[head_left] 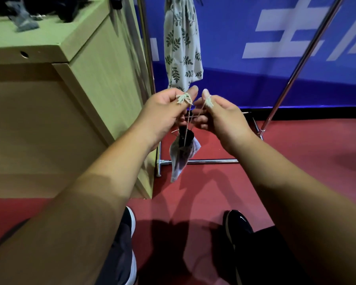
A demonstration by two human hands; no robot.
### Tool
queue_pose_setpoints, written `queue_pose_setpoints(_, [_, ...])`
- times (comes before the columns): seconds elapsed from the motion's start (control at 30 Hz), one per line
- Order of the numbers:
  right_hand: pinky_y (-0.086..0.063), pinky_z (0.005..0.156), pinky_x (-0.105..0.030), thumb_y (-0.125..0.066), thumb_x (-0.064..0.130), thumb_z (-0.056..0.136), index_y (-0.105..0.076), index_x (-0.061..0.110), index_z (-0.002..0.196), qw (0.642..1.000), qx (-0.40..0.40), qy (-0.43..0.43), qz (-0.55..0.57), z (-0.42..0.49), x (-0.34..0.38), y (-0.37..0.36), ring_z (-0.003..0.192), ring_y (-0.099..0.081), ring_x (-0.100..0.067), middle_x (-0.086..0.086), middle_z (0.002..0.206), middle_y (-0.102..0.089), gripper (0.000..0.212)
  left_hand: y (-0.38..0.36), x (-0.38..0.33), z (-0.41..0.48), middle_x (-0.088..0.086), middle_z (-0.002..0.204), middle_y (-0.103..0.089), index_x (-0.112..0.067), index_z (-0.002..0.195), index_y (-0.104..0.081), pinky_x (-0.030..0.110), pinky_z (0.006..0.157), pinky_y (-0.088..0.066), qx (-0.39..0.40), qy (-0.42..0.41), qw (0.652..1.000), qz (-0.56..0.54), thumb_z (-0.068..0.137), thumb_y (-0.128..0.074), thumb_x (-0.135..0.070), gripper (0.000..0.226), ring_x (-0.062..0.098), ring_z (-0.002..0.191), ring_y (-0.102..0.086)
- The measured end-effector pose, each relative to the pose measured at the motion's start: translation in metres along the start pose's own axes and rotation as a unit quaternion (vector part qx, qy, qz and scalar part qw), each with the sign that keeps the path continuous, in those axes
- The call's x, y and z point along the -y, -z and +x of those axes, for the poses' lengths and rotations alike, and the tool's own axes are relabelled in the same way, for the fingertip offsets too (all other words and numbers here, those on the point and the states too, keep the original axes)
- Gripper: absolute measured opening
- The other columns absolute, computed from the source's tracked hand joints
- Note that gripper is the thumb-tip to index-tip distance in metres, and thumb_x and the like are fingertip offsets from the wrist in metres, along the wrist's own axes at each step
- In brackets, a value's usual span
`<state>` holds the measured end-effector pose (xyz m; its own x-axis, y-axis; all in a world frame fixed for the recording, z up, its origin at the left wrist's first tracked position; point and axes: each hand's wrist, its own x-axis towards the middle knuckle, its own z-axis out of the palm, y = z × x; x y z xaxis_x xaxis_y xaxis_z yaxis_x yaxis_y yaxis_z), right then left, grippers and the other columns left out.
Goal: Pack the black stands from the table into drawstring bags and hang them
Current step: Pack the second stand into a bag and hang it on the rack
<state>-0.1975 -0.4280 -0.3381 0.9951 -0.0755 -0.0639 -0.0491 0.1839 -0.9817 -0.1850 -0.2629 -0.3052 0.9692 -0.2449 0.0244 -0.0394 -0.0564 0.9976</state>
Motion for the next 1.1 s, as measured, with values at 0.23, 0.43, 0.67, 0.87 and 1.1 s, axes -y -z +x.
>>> queue_pose_setpoints(0.23, [-0.048,0.068,-0.038,-0.059,0.033,0.107,-0.074,0.001,0.098,0.995,0.065,-0.01,-0.069,-0.002,0.001,-0.01,0.068,-0.052,-0.027,-0.014,0.084,-0.067,0.036,-0.003,0.0,0.013,-0.004,0.072,-0.069,-0.017,0.115,-0.064,0.027,0.054,-0.05,-0.04,0.031,0.998,0.045,0.095,-0.073,-0.053,0.042,0.009,0.054,-0.058])
queue_pose_setpoints(0.43, [-0.055,0.074,-0.029,-0.047,0.006,0.104,-0.073,0.006,0.087,0.99,0.128,-0.062,-0.012,-0.009,0.01,-0.008,0.076,-0.068,-0.021,-0.012,0.075,-0.068,0.031,-0.007,-0.003,0.015,0.005,0.061,-0.06,-0.026,0.084,-0.067,0.027,0.051,-0.036,0.074,0.07,0.99,0.099,0.098,-0.063,-0.063,0.04,0.018,0.054,-0.05])
queue_pose_setpoints(0.67, [-0.042,0.062,-0.037,-0.035,0.012,0.096,-0.058,0.007,0.097,0.974,0.15,-0.14,0.096,-0.011,0.018,0.009,0.053,-0.034,-0.018,-0.003,0.07,-0.042,0.023,-0.015,0.004,0.024,0.002,0.083,-0.073,-0.024,0.087,-0.065,0.032,0.063,-0.045,0.117,0.133,0.981,0.08,0.082,-0.066,-0.082,0.058,0.025,0.079,-0.055])
queue_pose_setpoints(0.87, [-0.036,0.058,-0.033,-0.047,0.016,0.09,-0.067,0.009,0.094,0.982,0.137,-0.113,0.061,-0.018,0.039,0.02,0.056,-0.03,-0.016,0.0,0.07,-0.041,0.021,-0.017,-0.007,0.026,0.005,0.078,-0.057,-0.026,0.08,-0.065,0.033,0.069,-0.037,0.079,0.094,0.989,0.086,0.086,-0.065,-0.08,0.054,0.018,0.071,-0.047])
queue_pose_setpoints(1.1, [-0.035,0.057,-0.032,-0.062,0.01,0.1,-0.07,0.012,0.088,0.996,0.071,-0.045,-0.014,-0.008,0.085,0.027,0.053,-0.034,-0.015,-0.001,0.066,-0.043,0.014,-0.02,-0.051,0.045,0.0,0.065,-0.053,-0.014,0.095,-0.074,0.03,0.061,-0.049,0.093,0.102,0.99,0.009,0.099,-0.069,-0.02,0.008,0.016,0.057,-0.05])
